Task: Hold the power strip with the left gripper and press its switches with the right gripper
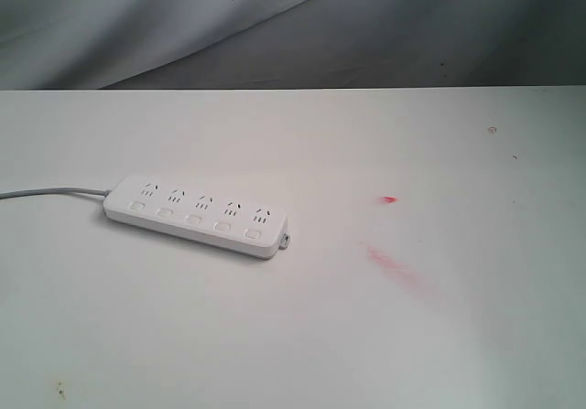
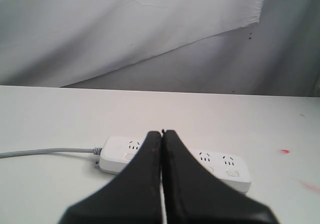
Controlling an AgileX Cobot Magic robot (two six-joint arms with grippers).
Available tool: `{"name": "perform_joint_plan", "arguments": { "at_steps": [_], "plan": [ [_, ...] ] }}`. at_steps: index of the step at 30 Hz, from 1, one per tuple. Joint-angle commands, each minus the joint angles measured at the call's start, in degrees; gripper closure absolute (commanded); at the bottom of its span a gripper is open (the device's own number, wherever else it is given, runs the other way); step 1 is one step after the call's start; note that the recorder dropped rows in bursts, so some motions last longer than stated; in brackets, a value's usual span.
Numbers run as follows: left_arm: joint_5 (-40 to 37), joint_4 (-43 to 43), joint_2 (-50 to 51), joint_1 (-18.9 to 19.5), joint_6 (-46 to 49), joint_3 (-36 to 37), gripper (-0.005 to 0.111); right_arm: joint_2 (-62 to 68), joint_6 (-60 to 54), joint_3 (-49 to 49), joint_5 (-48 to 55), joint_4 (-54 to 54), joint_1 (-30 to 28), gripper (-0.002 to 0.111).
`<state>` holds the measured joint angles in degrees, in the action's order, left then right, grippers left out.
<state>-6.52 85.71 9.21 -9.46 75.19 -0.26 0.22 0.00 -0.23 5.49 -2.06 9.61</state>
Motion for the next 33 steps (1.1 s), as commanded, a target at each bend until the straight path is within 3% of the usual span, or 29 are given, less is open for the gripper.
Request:
{"name": "perform_joint_plan", "arguments": {
  "at_steps": [1,33],
  "plan": [
    [0.25,-0.06,-0.35,-0.48,0.28,0.26,0.107,-0.22,0.00,0.23,-0.49,0.25,-0.38,0.108],
    [0.46,-0.80,-0.35,-0.48,0.29,0.26,0.107,-0.22,0.31,0.23,-0.49,0.25,-0.38,0.108]
  ]
}}
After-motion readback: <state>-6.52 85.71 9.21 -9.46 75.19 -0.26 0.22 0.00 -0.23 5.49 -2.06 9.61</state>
